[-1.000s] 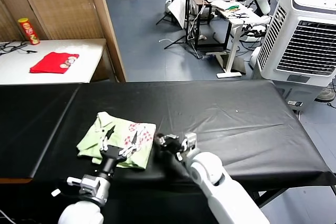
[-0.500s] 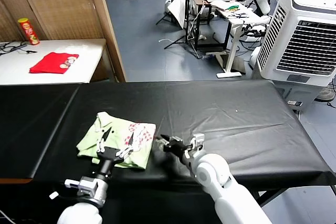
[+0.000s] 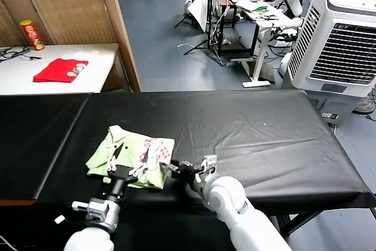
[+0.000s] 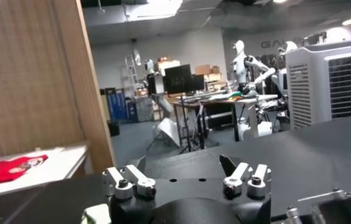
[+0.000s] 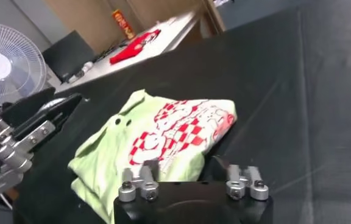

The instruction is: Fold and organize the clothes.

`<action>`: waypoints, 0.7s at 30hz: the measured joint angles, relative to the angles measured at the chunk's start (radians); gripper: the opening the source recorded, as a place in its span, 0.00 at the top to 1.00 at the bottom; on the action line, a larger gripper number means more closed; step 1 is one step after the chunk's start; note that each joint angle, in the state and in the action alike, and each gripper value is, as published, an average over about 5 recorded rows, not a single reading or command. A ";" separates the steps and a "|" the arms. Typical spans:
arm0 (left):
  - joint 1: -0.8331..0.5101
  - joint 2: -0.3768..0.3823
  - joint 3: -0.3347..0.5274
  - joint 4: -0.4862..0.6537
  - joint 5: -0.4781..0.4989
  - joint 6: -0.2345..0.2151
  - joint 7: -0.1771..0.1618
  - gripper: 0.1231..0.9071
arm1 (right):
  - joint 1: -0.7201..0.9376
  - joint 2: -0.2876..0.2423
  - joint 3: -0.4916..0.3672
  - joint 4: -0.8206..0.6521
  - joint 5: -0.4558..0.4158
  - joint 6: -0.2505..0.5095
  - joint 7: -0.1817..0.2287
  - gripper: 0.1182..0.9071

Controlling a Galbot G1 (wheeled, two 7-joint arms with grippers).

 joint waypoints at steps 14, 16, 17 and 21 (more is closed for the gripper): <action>0.008 -0.011 0.002 0.012 0.002 -0.010 -0.004 0.14 | 0.060 -0.176 0.041 -0.055 -0.478 0.188 -0.243 0.96; 0.010 -0.011 0.001 0.013 -0.006 -0.005 -0.005 0.14 | 0.053 -0.212 0.049 -0.046 -0.510 0.210 -0.254 0.87; 0.012 -0.011 0.001 0.013 -0.010 -0.002 -0.009 0.14 | 0.046 -0.228 0.055 -0.038 -0.521 0.224 -0.252 0.81; 0.019 -0.008 -0.004 0.013 -0.048 0.024 -0.026 0.14 | -0.003 -0.266 0.087 0.008 -0.544 0.298 -0.212 0.52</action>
